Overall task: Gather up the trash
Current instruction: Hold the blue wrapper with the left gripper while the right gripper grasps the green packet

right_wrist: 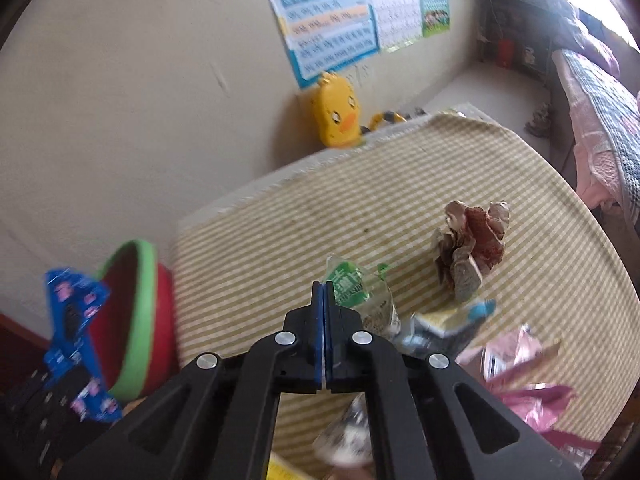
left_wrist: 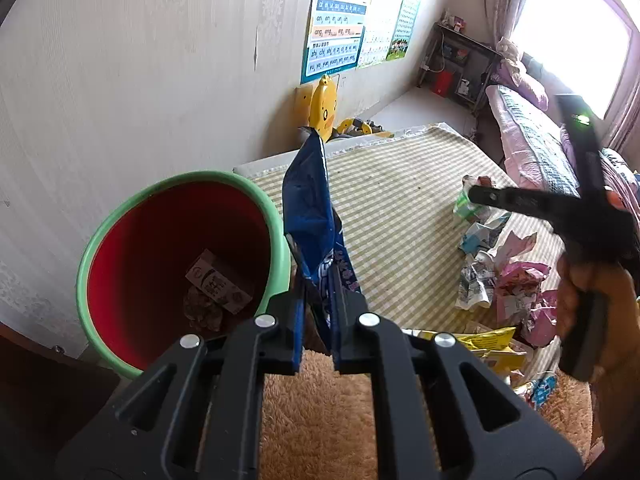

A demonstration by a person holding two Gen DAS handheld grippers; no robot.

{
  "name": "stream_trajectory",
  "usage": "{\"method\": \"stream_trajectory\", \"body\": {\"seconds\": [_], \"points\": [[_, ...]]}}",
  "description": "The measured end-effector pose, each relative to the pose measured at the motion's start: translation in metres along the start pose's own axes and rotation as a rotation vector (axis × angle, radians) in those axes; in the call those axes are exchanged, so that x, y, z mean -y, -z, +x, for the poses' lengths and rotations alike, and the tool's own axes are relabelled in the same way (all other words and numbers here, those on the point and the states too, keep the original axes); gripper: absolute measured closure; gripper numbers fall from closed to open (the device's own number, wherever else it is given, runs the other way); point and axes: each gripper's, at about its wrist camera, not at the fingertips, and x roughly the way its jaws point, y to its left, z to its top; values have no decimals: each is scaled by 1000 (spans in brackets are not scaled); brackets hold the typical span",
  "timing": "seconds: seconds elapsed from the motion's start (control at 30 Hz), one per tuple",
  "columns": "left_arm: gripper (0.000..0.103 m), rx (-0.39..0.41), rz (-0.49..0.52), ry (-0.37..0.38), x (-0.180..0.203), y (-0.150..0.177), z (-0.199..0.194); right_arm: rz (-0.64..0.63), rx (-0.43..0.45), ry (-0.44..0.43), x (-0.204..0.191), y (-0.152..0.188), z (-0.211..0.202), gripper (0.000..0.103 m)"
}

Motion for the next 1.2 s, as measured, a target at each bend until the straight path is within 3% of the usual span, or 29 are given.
{"method": "stream_trajectory", "body": {"seconds": [0.1, 0.2, 0.43, 0.53, 0.6, 0.67, 0.8, 0.87, 0.9, 1.13, 1.2], "points": [[93, 7, 4, -6, 1, 0, -4, -21, 12, -31, -15, 17, -20, 103], [93, 7, 8, -6, 3, 1, -7, -50, 12, -10, -23, 29, -24, 103], [93, 14, 27, -14, 9, 1, -13, -26, -74, -88, -32, 50, 6, 103], [93, 10, 33, -15, 10, 1, -13, -13, -134, -90, -30, 58, 22, 98], [93, 6, 32, -15, 9, 2, -13, 4, -147, -82, -27, 63, 24, 86], [93, -1, 32, -15, 9, 3, -10, 25, -136, -76, -23, 68, 22, 67], [93, -9, 34, -12, 9, 4, -7, 34, -123, -66, -21, 69, 15, 59], [93, -10, 33, -12, 9, 3, -7, 32, -122, -63, -23, 68, 15, 44], [93, -11, 30, -13, 8, 3, -6, 32, -132, -67, -23, 69, 15, 43], [93, -13, 24, -14, 5, 4, -5, 77, -223, -55, -23, 73, 43, 44], [93, -14, 26, -13, 5, 4, -5, 67, -237, -50, -25, 73, 46, 59]]}}
